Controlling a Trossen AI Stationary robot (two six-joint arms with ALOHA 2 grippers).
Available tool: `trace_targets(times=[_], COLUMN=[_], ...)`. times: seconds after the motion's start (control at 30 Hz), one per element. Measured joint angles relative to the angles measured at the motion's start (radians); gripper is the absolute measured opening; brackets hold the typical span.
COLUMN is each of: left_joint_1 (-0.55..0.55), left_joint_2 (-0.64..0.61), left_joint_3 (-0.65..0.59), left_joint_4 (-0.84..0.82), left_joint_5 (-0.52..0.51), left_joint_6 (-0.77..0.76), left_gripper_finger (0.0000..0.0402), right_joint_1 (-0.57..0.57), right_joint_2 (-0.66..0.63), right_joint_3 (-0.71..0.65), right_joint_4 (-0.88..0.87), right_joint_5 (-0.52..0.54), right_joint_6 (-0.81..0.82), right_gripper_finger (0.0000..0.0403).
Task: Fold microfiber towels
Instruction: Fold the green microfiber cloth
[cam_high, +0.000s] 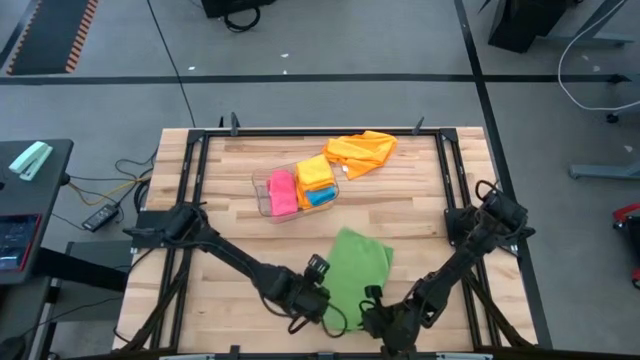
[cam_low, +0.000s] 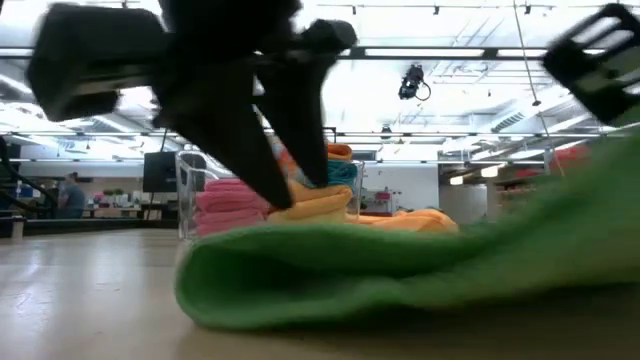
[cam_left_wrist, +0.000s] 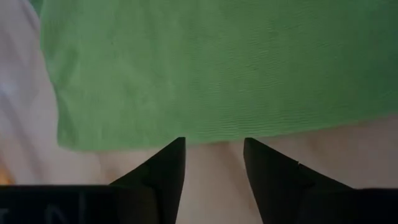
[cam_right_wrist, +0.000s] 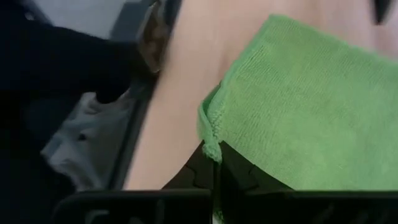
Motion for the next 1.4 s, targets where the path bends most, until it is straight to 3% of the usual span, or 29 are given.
trace_targets(times=[0.17, 0.27, 0.33, 0.73, 1.4], left_joint_1=[0.047, 0.064, 0.071, 0.083, 0.083], left_joint_2=[0.000, 0.000, 0.001, 0.002, 0.002], left_joint_3=[-0.083, -0.143, -0.192, -0.251, -0.251], left_joint_4=[0.280, 0.454, 0.524, 0.548, 0.546], left_joint_5=[0.135, 0.236, 0.250, 0.251, 0.252], left_joint_6=[0.003, 0.002, -0.001, 0.013, 0.034], left_gripper_finger=[0.0150, 0.0135, 0.0126, 0.0087, 0.0081], right_joint_1=[0.039, 0.060, 0.072, 0.082, 0.087], right_joint_2=[0.000, 0.000, 0.000, 0.000, -0.008], right_joint_3=[0.000, 0.000, 0.000, 0.001, 0.001], right_joint_4=[-0.038, -0.043, -0.044, -0.161, -0.328], right_joint_5=[-0.016, 0.022, 0.052, 0.187, 0.293], right_joint_6=[0.105, 0.162, 0.180, 0.411, 0.616], right_gripper_finger=[0.0008, 0.0008, 0.0008, 0.0008, 0.0008])
